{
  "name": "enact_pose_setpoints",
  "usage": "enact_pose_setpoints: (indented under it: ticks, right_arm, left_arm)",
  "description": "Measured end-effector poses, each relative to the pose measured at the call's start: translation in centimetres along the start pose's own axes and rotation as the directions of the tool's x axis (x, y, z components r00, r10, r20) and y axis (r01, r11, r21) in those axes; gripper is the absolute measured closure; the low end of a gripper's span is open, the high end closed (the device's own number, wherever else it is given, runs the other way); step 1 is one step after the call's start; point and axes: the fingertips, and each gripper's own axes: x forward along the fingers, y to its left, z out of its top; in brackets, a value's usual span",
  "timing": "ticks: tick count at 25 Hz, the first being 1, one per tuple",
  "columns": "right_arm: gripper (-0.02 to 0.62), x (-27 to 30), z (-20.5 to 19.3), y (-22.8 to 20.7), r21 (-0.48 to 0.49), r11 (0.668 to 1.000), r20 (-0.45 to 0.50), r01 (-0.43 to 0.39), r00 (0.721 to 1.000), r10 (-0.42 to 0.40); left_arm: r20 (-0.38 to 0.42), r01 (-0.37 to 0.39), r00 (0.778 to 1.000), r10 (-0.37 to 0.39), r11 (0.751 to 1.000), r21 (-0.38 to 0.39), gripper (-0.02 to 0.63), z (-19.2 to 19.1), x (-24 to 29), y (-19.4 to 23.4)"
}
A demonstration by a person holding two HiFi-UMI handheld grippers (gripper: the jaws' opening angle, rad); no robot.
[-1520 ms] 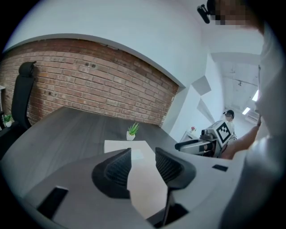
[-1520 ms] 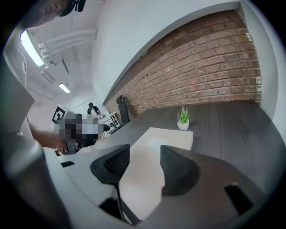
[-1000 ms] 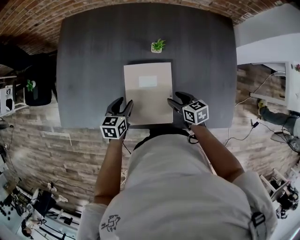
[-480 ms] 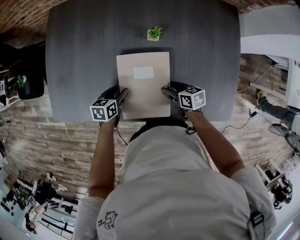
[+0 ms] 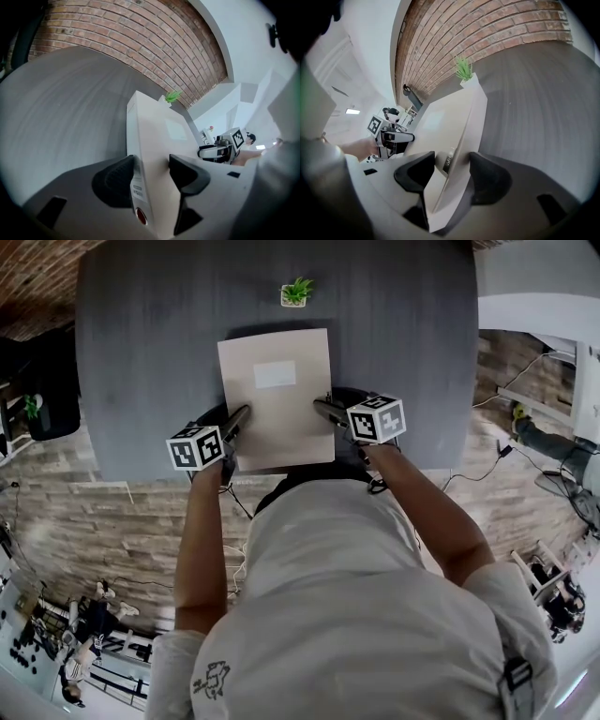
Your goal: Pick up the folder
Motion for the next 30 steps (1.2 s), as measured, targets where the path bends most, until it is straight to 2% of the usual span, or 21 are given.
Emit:
enact_pose_setpoints:
  ticks: [8, 16, 23, 30]
  right_arm:
    - [0.371, -0.2, 0.8, 0.0, 0.020, 0.999, 0.005, 0.026, 1.000, -0.026]
    - [0.376, -1.8, 1.8, 1.3, -0.017, 0.999, 0.052, 0.045, 0.998, -0.044]
    - [0.376, -3.9, 3.3, 3.8, -0.084, 0.996, 0.105, 0.040, 0.994, -0.031]
    - [0.376, -7.3, 4.0, 7.3, -0.155, 0.987, 0.173, 0.048, 0.985, -0.021]
  left_arm:
    - [0.006, -0.023, 1.000, 0.023, 1.000, -0.013, 0.356, 0.0, 0.0, -0.2]
    - [0.056, -0.054, 0.997, 0.053, 0.998, 0.012, 0.357, -0.6, -2.1, -2.1]
    - [0.144, -0.063, 0.988, 0.056, 0.997, 0.051, 0.359, 0.4, -5.3, -4.1]
    - [0.237, -0.090, 0.969, 0.061, 0.990, 0.113, 0.362, 0.8, -9.4, -7.1]
